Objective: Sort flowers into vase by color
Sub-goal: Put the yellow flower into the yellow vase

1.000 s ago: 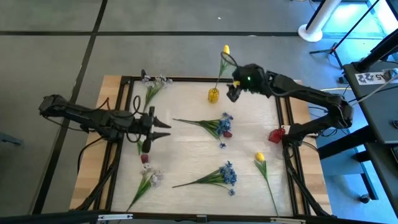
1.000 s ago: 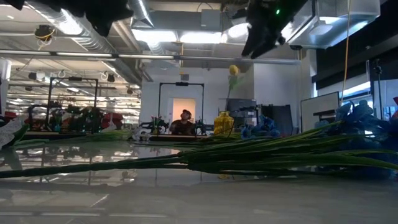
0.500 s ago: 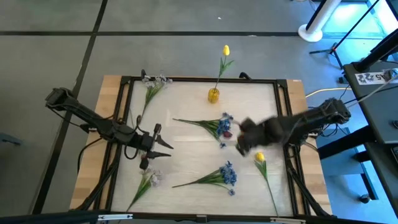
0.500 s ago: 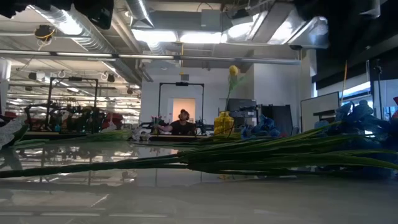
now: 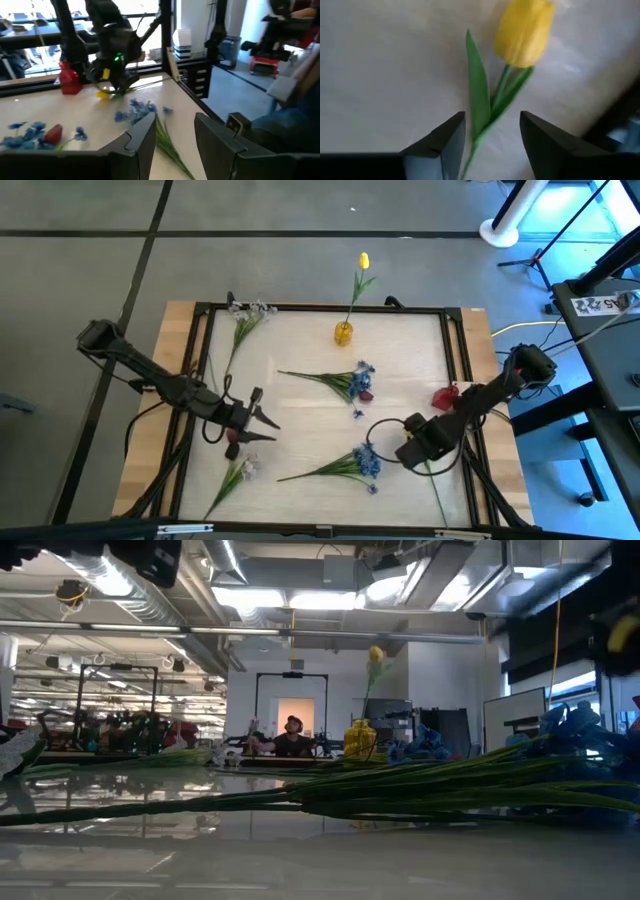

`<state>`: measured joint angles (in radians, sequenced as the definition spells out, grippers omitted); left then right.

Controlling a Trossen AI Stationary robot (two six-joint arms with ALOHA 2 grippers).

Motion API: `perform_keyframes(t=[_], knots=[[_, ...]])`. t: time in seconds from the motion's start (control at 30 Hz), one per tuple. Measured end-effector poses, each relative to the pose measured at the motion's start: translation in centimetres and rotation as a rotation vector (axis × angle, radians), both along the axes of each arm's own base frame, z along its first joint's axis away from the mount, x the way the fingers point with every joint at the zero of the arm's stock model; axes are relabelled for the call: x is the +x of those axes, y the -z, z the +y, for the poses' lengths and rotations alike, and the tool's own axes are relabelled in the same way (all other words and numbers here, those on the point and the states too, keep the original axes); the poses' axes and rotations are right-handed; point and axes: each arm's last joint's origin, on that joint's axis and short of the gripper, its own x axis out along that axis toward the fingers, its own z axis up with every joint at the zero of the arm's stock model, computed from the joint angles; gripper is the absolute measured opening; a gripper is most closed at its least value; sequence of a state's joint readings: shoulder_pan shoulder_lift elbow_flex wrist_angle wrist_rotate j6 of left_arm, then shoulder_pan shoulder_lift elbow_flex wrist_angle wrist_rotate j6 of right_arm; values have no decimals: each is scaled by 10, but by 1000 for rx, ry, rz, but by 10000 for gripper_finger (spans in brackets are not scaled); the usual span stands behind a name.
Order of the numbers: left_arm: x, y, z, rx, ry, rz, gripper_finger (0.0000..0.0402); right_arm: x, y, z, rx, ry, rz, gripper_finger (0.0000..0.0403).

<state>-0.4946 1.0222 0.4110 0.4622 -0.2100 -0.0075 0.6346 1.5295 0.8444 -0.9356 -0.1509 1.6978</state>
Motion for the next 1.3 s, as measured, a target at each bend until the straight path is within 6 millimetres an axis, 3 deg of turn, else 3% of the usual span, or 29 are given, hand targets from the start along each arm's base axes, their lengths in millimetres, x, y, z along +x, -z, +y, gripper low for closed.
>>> perform_keyframes(t=[0.1, 0.33, 0.57, 0.67, 0.77, 0.9, 1.13, 1.2, 1.3], knots=[[-3, 0, -6, -6, 29, 2, 131, -4, 17, -6, 18, 10, -19, 182], [-5, -1, -10, -10, 4, -4, 131, -6, 26, -16, 33, -30, -11, 157], [-7, -6, -13, -32, 45, -53, 131, 4, 26, -27, 39, -97, -46, 65], [-7, -6, -13, -35, 44, -53, 131, 15, 17, -30, -14, -147, -103, 15], [-6, -5, -13, -34, 36, -48, 131, 36, -13, -38, -147, -195, -265, 17], [-6, -7, -13, -43, 35, -64, 131, 64, -72, -58, -309, -311, -507, 23], [-6, -12, -13, -51, 33, -113, 131, 92, -202, -122, -868, -508, -923, 9], [-6, -12, -13, -50, 34, -111, 131, 96, -225, -141, -1021, -542, -1035, 10], [-7, -12, -15, -50, 45, -110, 131, 101, -245, -174, -1194, -574, -1130, 5]])
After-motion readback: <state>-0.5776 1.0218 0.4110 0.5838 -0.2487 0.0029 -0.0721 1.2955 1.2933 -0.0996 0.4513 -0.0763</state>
